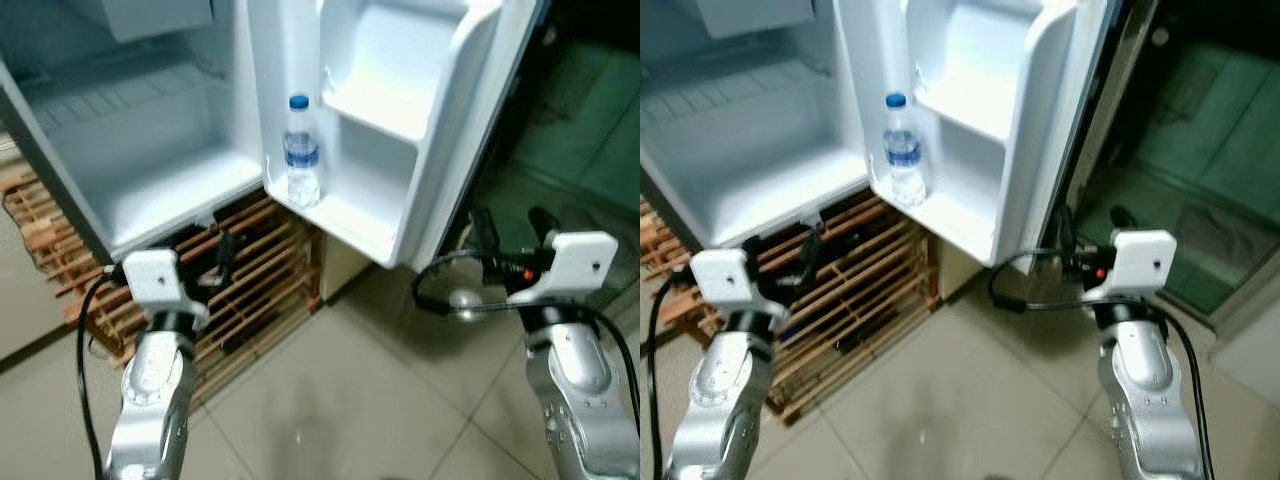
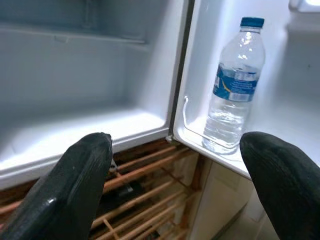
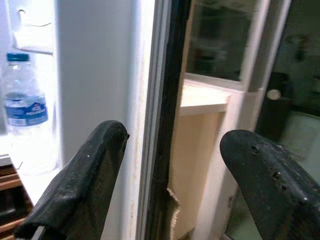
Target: Restocking fridge
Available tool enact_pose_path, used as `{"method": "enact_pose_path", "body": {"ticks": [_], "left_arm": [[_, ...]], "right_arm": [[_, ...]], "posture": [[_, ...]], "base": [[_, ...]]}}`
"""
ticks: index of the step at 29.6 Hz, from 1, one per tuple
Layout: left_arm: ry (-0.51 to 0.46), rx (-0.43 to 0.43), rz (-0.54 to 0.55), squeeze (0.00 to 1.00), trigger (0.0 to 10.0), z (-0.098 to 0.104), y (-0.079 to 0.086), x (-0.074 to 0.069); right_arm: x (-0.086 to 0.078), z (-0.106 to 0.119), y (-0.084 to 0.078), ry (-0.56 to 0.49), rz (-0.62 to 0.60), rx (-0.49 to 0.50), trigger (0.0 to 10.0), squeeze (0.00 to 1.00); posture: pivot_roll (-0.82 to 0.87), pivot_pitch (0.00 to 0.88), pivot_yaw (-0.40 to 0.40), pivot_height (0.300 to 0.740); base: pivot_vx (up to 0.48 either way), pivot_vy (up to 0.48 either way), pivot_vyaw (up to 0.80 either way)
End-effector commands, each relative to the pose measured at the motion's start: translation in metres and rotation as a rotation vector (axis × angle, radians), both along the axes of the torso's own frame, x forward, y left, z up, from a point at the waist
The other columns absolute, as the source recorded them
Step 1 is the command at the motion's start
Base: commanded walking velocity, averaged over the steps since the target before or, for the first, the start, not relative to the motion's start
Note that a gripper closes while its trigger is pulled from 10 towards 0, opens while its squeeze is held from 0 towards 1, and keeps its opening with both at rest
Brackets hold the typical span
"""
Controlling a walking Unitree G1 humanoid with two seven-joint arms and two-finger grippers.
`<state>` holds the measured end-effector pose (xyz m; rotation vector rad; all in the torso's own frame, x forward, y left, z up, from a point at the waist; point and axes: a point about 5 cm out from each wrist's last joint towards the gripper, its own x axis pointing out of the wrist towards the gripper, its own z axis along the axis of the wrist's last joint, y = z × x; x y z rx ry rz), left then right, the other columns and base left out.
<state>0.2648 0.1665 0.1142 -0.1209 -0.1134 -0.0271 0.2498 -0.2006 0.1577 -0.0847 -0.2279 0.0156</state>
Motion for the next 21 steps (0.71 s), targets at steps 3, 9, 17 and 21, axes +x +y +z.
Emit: {"method": "enact_pose_path", "body": {"ticks": [3,9,17,21], "left_arm": [[0.004,0.000,-0.003,0.00,10.0,0.009,-0.002,0.016],[0.070,0.013,0.018,0.00,10.0,0.007,-0.005,0.030],[0.109,0.031,0.060,0.00,10.0,-0.001,0.008,0.033],[0.111,0.033,0.065,0.00,10.0,-0.002,0.009,0.032]], "right_arm": [[-0.002,0.002,0.005,-0.003,0.012,-0.019,10.0,0.00],[-0.005,-0.001,-0.005,0.010,-0.054,-0.029,10.0,0.00],[-0.001,0.002,-0.057,0.013,-0.244,-0.046,10.0,0.00],[-0.004,0.003,-0.054,0.007,-0.197,-0.040,10.0,0.00]], "posture": [[-0.14,0.000,0.013,0.740],[-0.15,0.000,0.022,0.740],[-0.16,0.000,0.030,0.740],[-0.16,0.000,0.030,0.740]], "base": [[0.086,-0.134,0.72],[0.043,-0.067,0.12],[0.000,0.000,0.00],[0.000,0.000,0.00]]}}
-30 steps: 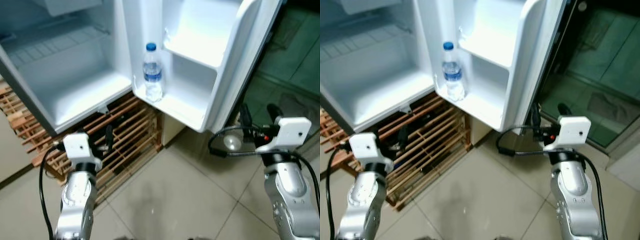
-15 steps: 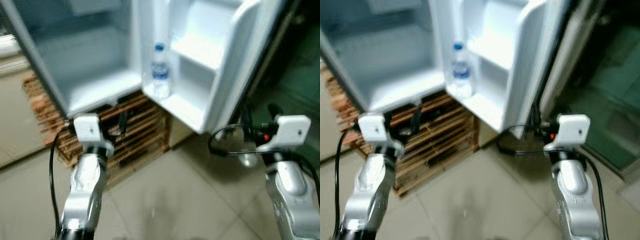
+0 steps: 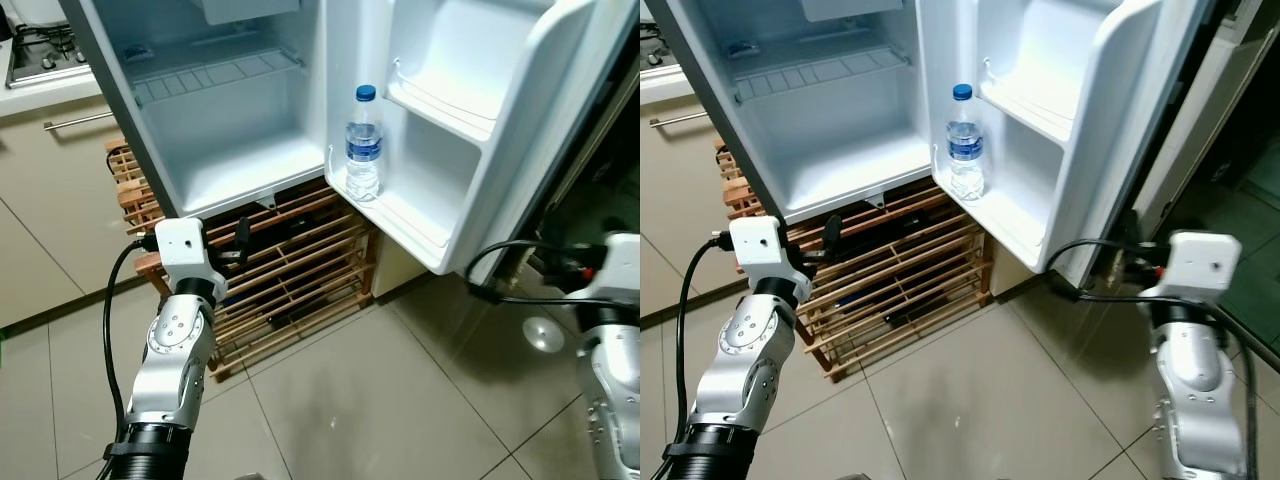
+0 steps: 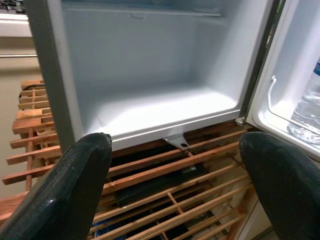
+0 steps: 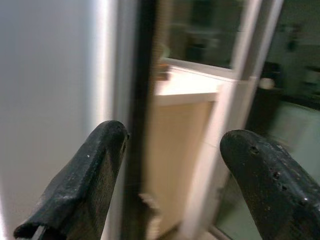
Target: Restocking fridge
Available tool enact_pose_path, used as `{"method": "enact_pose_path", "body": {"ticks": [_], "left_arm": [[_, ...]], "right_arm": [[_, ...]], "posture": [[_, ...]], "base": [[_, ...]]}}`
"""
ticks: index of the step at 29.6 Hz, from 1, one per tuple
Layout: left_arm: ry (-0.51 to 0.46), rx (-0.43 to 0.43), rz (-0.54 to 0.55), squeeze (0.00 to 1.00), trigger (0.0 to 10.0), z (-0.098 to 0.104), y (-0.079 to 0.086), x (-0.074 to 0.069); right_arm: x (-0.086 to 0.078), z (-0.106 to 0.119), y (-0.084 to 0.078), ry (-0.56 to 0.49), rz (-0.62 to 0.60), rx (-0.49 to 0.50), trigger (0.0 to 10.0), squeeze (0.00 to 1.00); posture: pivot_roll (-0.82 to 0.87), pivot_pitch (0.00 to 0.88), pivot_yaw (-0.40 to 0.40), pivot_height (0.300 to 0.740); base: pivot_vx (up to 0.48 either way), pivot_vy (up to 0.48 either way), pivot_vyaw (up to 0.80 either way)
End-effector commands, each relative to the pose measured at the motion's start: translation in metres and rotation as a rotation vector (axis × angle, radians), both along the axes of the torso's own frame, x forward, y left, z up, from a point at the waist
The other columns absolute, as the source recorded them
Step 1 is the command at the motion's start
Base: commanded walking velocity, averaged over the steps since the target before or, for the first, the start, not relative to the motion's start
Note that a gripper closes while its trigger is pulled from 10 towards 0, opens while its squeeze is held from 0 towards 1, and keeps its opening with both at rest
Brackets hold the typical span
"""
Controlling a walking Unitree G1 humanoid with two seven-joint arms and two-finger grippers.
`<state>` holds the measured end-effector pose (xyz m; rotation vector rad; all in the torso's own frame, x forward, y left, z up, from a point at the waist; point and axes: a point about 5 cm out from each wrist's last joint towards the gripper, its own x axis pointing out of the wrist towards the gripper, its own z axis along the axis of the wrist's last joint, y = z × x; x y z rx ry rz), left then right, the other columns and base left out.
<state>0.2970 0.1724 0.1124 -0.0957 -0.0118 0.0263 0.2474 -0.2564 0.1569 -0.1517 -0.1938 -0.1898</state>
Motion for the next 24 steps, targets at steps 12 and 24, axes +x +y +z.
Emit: {"method": "enact_pose_path", "body": {"ticks": [12,24], "left_arm": [[0.062,0.024,0.025,0.00,10.0,-0.015,0.007,0.001],[0.064,0.040,0.018,0.00,10.0,-0.019,0.006,0.002]], "right_arm": [[-0.010,-0.044,-0.074,0.332,-0.078,-0.122,10.0,0.00],[0.039,-0.001,-0.112,0.255,-0.285,-0.222,10.0,0.00]], "posture": [[-0.17,0.000,0.035,0.740],[-0.15,0.000,0.029,0.740]], "base": [[0.000,0.000,0.00],[0.000,0.000,0.00]]}}
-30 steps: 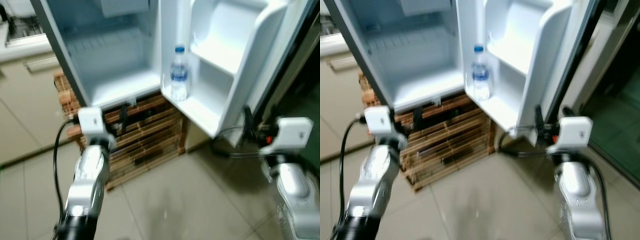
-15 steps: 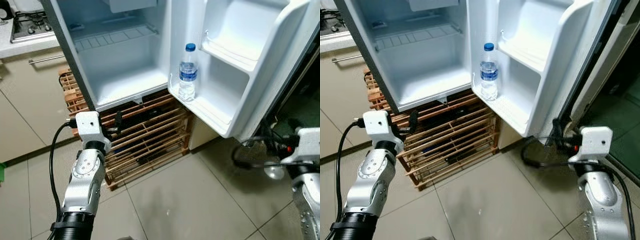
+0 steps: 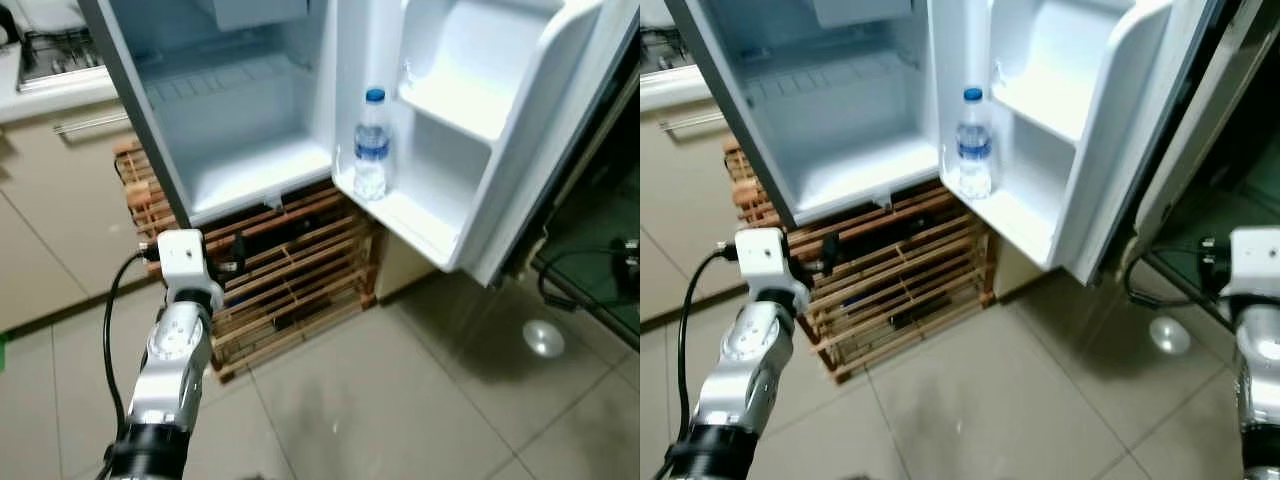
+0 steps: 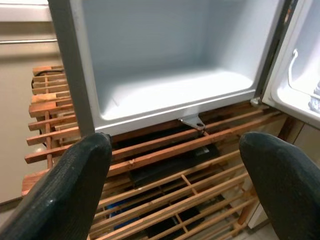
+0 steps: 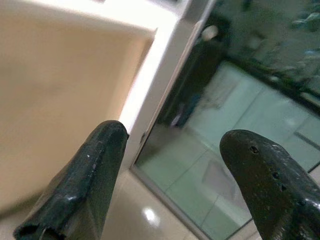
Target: Restocking fridge
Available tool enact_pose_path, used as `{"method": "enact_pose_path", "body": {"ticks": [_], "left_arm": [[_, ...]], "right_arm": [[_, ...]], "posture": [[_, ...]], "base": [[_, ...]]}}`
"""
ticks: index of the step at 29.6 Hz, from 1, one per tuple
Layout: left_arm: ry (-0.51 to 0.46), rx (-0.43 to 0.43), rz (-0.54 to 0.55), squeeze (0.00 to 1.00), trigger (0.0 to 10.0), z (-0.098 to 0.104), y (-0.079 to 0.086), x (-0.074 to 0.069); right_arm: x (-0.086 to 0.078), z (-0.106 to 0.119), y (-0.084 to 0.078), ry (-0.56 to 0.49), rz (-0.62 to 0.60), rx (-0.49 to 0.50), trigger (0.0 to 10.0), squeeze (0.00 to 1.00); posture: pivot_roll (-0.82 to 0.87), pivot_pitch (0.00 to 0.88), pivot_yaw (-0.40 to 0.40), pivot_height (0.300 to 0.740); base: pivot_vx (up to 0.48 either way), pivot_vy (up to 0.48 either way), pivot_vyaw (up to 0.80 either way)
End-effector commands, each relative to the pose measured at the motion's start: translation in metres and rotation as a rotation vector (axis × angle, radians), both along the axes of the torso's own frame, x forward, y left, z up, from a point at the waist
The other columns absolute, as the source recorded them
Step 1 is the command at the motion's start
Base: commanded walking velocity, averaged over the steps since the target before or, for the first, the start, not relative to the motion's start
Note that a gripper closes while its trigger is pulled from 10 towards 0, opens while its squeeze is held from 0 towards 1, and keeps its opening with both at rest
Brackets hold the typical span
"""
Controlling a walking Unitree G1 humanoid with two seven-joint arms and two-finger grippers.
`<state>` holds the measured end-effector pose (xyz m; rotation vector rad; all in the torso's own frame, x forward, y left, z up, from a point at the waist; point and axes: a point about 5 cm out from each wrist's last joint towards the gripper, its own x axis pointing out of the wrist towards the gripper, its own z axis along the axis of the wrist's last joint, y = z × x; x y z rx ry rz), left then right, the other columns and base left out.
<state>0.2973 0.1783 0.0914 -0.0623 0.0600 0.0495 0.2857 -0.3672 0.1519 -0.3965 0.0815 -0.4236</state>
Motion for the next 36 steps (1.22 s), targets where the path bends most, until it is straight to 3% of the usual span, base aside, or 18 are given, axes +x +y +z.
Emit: {"method": "enact_pose_path", "body": {"ticks": [1,6,8,9,10,11,12,19,24,26,27,30,33,34,36], "left_arm": [[-0.010,0.009,-0.003,0.00,10.0,0.002,0.000,0.002],[0.027,0.047,0.006,0.00,10.0,-0.008,0.005,-0.002],[0.273,0.173,0.013,0.00,10.0,-0.053,0.020,-0.014],[0.273,0.173,0.013,0.00,10.0,-0.053,0.020,-0.014],[0.386,0.215,0.024,0.00,10.0,-0.073,0.029,-0.023],[0.567,0.261,0.055,0.00,10.0,-0.105,0.045,-0.045],[0.567,0.261,0.055,0.00,10.0,-0.105,0.045,-0.045],[0.825,0.310,0.045,0.00,10.0,-0.140,0.062,-0.081],[0.880,0.355,0.030,0.00,10.0,-0.148,0.064,-0.088],[0.920,0.367,0.019,0.00,10.0,-0.155,0.062,-0.097],[0.920,0.367,0.019,0.00,10.0,-0.155,0.062,-0.097],[1.002,0.353,-0.016,0.00,10.0,-0.168,0.053,-0.115],[1.030,0.351,-0.037,0.00,10.0,-0.173,0.048,-0.121],[1.030,0.351,-0.037,0.00,10.0,-0.173,0.048,-0.121],[1.034,0.352,-0.045,0.00,10.0,-0.174,0.045,-0.121]], "right_arm": [[0.005,0.008,0.000,-0.034,0.000,-0.026,10.0,0.00],[0.022,0.022,0.013,-0.116,0.043,0.018,10.0,0.00],[0.035,0.029,0.029,-0.169,0.099,0.050,10.0,0.00],[0.035,0.029,0.029,-0.169,0.099,0.050,10.0,0.00],[0.040,0.032,0.034,-0.193,0.120,0.062,10.0,0.00],[0.049,0.038,0.047,-0.230,0.174,0.094,10.0,0.00],[0.049,0.038,0.047,-0.230,0.174,0.094,10.0,0.00],[0.062,0.050,0.081,-0.303,0.336,0.202,10.0,0.00],[0.064,0.057,0.100,-0.332,0.436,0.240,10.0,0.00],[0.063,0.061,0.121,-0.337,0.543,0.284,10.0,0.00],[0.063,0.061,0.121,-0.337,0.543,0.284,10.0,0.00],[0.059,0.063,0.169,-0.330,0.729,0.416,10.0,0.00],[0.042,0.055,0.238,-0.258,1.018,0.523,10.0,0.00],[0.042,0.055,0.238,-0.258,1.018,0.523,10.0,0.00],[0.025,0.055,0.273,-0.226,1.182,0.576,10.0,0.00]], "posture": [[-0.15,0.000,0.029,0.740],[-0.13,0.000,0.019,0.740],[-0.13,0.000,0.028,0.740],[-0.13,0.000,0.028,0.740],[-0.13,0.000,0.028,0.740],[-0.13,0.000,0.032,0.740],[-0.13,0.000,0.032,0.740],[-0.14,0.000,0.031,0.740],[-0.14,0.000,0.031,0.740],[-0.14,0.000,0.030,0.740],[-0.14,0.000,0.030,0.740],[-0.14,0.000,0.031,0.740],[-0.15,0.000,0.035,0.740],[-0.15,0.000,0.035,0.740],[-0.15,0.000,0.035,0.740]], "base": [[0.000,0.000,0.00],[0.000,0.000,0.00],[0.000,0.000,0.00],[0.000,0.000,0.00],[0.000,0.000,0.00],[0.000,0.000,0.00],[0.000,0.000,0.00],[0.000,0.000,0.00],[0.000,0.000,0.00],[0.000,0.000,0.00],[0.000,0.000,0.00],[0.000,0.000,0.00],[0.000,0.000,0.00],[0.000,0.000,0.00],[0.000,0.000,0.00]]}}
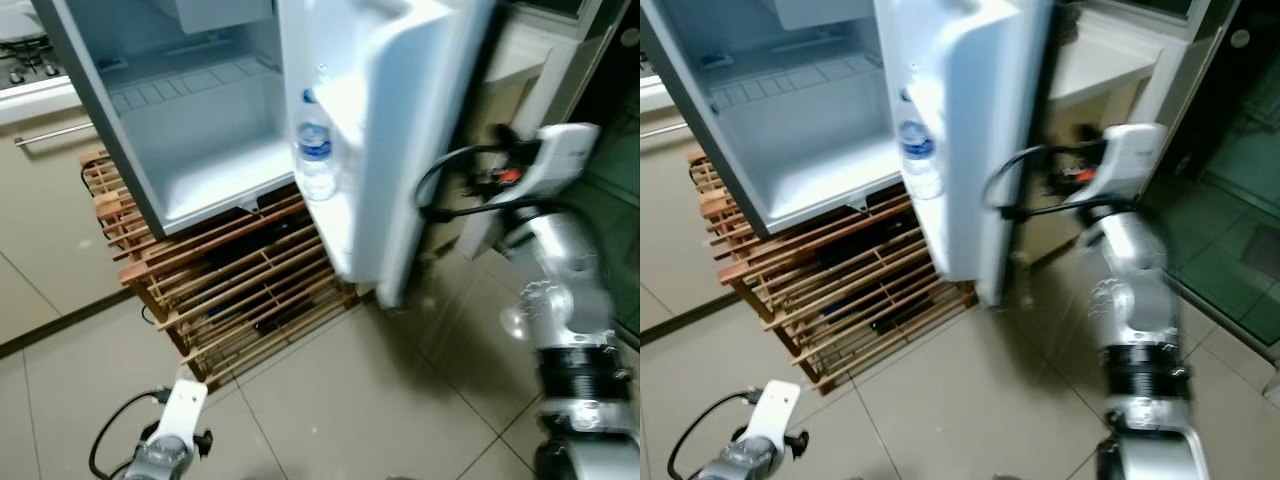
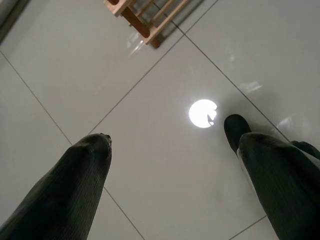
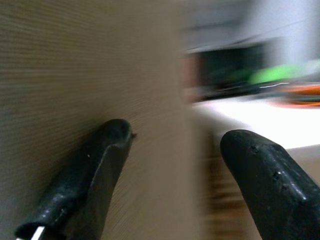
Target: Restocking fridge
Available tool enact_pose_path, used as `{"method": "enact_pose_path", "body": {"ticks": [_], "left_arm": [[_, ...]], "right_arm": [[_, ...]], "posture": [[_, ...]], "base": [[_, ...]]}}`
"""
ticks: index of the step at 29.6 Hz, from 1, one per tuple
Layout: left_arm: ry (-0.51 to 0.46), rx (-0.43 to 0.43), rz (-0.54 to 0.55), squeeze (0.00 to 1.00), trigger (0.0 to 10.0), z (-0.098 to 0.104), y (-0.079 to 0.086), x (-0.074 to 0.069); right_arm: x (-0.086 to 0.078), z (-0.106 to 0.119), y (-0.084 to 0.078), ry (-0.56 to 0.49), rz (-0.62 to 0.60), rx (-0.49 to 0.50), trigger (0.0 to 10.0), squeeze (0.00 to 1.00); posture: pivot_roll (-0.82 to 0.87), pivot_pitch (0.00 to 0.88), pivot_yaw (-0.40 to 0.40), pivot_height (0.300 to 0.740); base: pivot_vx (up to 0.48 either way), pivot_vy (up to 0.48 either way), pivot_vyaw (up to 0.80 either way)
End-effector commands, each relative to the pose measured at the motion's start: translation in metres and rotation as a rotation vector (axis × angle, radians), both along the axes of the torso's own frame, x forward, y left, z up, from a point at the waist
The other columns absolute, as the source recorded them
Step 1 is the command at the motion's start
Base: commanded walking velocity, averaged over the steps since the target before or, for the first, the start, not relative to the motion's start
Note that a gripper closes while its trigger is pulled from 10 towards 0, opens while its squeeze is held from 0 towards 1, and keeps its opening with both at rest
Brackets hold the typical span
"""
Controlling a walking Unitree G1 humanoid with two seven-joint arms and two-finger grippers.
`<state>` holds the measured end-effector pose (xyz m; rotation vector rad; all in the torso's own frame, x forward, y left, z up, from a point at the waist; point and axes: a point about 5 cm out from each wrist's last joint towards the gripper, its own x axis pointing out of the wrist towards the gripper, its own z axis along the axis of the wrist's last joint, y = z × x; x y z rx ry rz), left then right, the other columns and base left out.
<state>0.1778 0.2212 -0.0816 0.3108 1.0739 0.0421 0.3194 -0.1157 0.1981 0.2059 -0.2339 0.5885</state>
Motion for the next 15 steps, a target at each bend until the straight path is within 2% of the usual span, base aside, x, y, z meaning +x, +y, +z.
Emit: {"method": "enact_pose_path", "body": {"ticks": [1,3,4,6,7,8,9,10,11,13,15], "left_arm": [[0.010,0.010,-0.007,0.00,10.0,-0.001,0.000,-0.002],[-0.001,0.007,-0.009,0.00,10.0,0.001,0.005,-0.001],[-0.006,0.008,-0.010,0.00,10.0,0.001,0.007,0.000],[-0.018,0.011,-0.017,0.00,10.0,0.002,0.007,0.000],[-0.018,0.011,-0.017,0.00,10.0,0.002,0.007,0.000],[-0.067,0.009,-0.020,0.00,10.0,0.004,0.006,0.005],[-0.080,0.008,-0.020,0.00,10.0,0.005,0.005,0.006],[-0.138,-0.007,-0.013,0.00,10.0,0.008,0.003,0.013],[-0.138,-0.007,-0.013,0.00,10.0,0.008,0.003,0.013],[-0.274,-0.038,-0.007,0.00,10.0,0.019,-0.002,0.029],[-0.587,-0.089,0.000,0.00,10.0,0.055,-0.003,0.068]], "right_arm": [[-0.016,0.010,0.034,-0.027,0.192,0.013,10.0,0.00],[-0.022,0.012,0.041,-0.021,0.225,0.029,10.0,0.00],[-0.020,0.010,0.036,-0.014,0.195,0.018,10.0,0.00],[-0.014,0.003,0.021,0.016,0.115,0.001,10.0,0.00],[-0.014,0.003,0.021,0.016,0.115,0.001,10.0,0.00],[-0.010,-0.005,0.001,0.030,-0.012,-0.064,10.0,0.00],[-0.010,-0.006,-0.004,0.030,-0.040,-0.082,10.0,0.00],[-0.009,-0.008,-0.013,0.041,-0.100,-0.087,10.0,0.00],[-0.009,-0.008,-0.013,0.041,-0.100,-0.087,10.0,0.00],[-0.010,-0.012,-0.030,0.039,-0.223,-0.116,10.0,0.00],[-0.017,-0.018,-0.057,0.012,-0.439,-0.192,10.0,0.00]], "posture": [[-0.14,0.000,0.032,0.740],[-0.13,0.000,0.029,0.740],[-0.13,0.000,0.027,0.740],[-0.13,0.000,0.026,0.740],[-0.13,0.000,0.026,0.740],[-0.13,0.000,0.024,0.740],[-0.13,0.000,0.024,0.740],[-0.13,0.000,0.021,0.740],[-0.13,0.000,0.021,0.740],[-0.13,0.000,0.017,0.740],[-0.13,0.000,0.014,0.740]], "base": [[0.000,0.000,0.00],[0.000,0.000,0.00],[0.000,0.000,0.00],[0.000,0.000,0.00],[0.000,0.000,0.00],[0.000,0.000,0.00],[0.000,0.000,0.00],[0.000,0.000,0.00],[0.000,0.000,0.00],[0.000,0.000,0.00],[0.000,0.000,0.00]]}}
